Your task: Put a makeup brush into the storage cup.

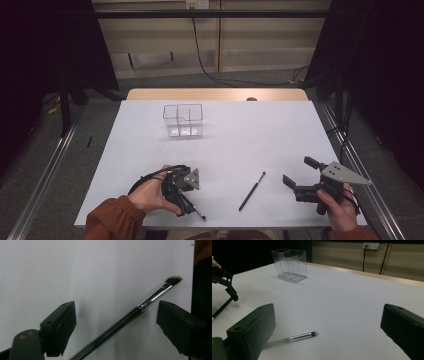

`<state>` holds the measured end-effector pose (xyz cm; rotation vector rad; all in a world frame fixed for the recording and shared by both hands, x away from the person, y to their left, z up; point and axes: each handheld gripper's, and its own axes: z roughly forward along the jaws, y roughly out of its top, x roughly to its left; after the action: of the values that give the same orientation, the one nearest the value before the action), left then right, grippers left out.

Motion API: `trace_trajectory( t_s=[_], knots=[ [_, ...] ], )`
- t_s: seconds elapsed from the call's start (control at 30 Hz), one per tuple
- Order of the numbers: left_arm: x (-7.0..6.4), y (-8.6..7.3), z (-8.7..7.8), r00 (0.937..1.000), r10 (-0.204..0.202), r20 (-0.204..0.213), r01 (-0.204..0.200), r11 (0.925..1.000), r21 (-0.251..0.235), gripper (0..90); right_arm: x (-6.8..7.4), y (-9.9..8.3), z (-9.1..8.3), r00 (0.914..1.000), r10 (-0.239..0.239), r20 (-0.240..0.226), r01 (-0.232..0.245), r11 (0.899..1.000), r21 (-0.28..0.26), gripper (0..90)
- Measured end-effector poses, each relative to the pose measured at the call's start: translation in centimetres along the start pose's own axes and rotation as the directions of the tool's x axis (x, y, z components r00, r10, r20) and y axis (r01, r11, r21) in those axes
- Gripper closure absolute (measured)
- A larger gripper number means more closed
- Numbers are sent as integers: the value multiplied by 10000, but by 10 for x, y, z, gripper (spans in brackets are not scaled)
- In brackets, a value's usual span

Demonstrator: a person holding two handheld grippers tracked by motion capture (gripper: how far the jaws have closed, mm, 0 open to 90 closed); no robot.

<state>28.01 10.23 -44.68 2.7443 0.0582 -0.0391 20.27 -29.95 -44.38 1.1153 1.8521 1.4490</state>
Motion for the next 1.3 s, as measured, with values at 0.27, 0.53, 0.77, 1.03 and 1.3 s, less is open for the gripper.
trace_trajectory(
  t_s=[0.27,0.53,0.77,1.03,1.3],
  knots=[
    [-6,3,6,9994,356,55,-358,9985,403,246,0,0,0,10000,-57,1,57,10000,23,0],
    [-4,9,7,9989,291,375,-321,9960,838,297,0,0,1,10000,-84,49,84,9999,68,0],
    [-7,17,6,9972,590,469,-652,9871,1464,398,1,0,1,10000,-76,39,76,9999,108,0],
    [0,17,4,9971,410,639,-497,9888,1406,638,0,-1,1,10000,-44,-14,44,9999,138,0],
    [2,17,4,9974,286,658,-373,9901,1351,779,1,-1,2,10000,-90,-1,90,9998,189,0]
  ],
)
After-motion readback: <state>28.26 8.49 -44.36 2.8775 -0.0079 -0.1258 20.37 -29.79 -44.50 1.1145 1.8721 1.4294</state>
